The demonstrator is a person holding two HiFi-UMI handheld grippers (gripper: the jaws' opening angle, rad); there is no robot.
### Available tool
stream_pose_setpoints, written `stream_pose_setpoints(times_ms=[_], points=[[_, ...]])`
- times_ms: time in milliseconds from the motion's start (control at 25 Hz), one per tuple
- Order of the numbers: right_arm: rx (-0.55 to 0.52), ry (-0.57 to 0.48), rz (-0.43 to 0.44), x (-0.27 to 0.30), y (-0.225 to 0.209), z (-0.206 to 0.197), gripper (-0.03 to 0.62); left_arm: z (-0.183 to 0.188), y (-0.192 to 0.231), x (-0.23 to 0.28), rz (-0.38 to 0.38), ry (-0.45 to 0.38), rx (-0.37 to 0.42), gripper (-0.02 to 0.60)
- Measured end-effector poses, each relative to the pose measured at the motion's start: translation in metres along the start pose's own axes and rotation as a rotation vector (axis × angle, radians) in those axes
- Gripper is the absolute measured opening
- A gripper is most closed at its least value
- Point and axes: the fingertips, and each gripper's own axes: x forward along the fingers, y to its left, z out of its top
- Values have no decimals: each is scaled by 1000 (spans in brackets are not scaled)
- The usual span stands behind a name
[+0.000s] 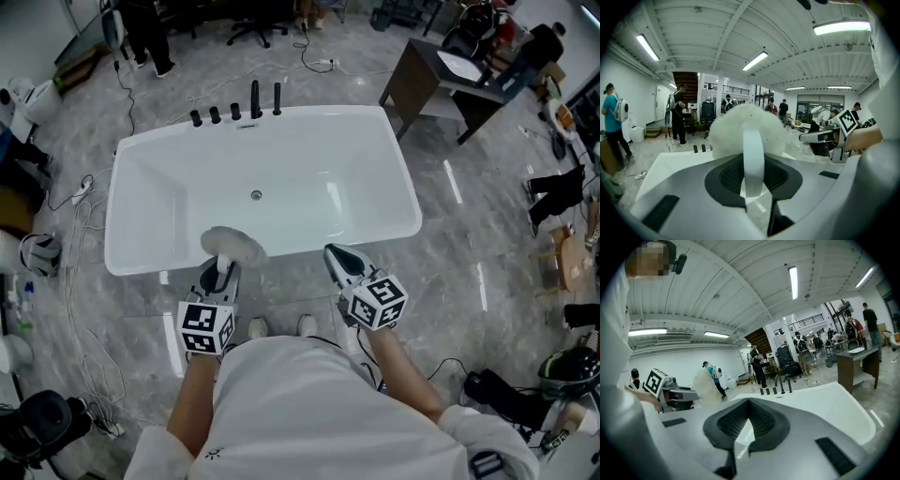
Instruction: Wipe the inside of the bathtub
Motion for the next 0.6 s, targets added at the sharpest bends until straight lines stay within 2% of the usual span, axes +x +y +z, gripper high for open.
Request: stream_pose_setpoints(times_ms=[600], points=[[-29, -11, -4, -8, 9, 7, 18, -2, 7, -15, 17, -8, 0, 95]])
